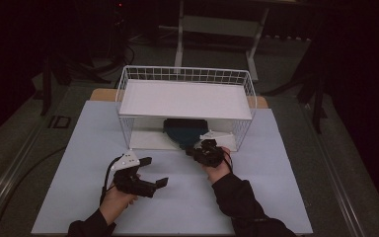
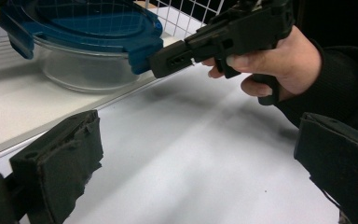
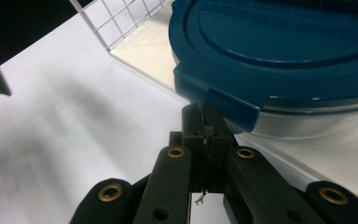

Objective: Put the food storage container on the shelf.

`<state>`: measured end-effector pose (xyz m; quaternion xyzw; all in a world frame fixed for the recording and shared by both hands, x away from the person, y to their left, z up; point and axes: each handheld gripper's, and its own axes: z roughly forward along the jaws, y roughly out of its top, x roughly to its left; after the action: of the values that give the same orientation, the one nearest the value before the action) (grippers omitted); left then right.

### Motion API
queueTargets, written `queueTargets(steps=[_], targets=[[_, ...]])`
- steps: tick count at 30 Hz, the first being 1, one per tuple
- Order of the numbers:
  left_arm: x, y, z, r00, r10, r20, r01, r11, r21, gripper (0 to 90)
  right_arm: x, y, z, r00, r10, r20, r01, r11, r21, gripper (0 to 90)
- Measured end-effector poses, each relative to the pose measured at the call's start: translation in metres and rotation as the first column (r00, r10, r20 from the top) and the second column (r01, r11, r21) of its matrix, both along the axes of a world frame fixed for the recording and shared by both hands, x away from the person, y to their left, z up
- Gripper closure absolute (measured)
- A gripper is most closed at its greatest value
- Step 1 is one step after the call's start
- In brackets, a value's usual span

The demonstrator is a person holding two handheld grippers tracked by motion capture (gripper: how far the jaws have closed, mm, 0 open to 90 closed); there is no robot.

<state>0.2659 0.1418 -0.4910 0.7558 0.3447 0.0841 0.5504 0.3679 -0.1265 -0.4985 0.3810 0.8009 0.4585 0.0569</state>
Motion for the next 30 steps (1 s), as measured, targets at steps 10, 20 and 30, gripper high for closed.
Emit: queueTargets(steps=[10,20,30], targets=[[0.001,0.001,0.000,1.0000,0.003,0.001,-0.003,1.0000,-0.004,1.2,0.010,0.004,-0.001,0.9997,-0.022,0.003,0.022,1.000,-0.004,90.0],[-0.001,0.002,0.003,1.0000,0.000,0.009,0.000,1.0000,-0.005,1.2,0.010,0.004,-0.001,0.9998,-0.021,0.000,0.021,1.000,0.010,85.2],[-0.004,0.001,0.006,0.9997,-0.012,0.020,0.012,0.9999,-0.006,1.2,-0.011,-0.006,0.007,0.9991,0.001,0.042,-0.004,0.997,0.079,29.0]])
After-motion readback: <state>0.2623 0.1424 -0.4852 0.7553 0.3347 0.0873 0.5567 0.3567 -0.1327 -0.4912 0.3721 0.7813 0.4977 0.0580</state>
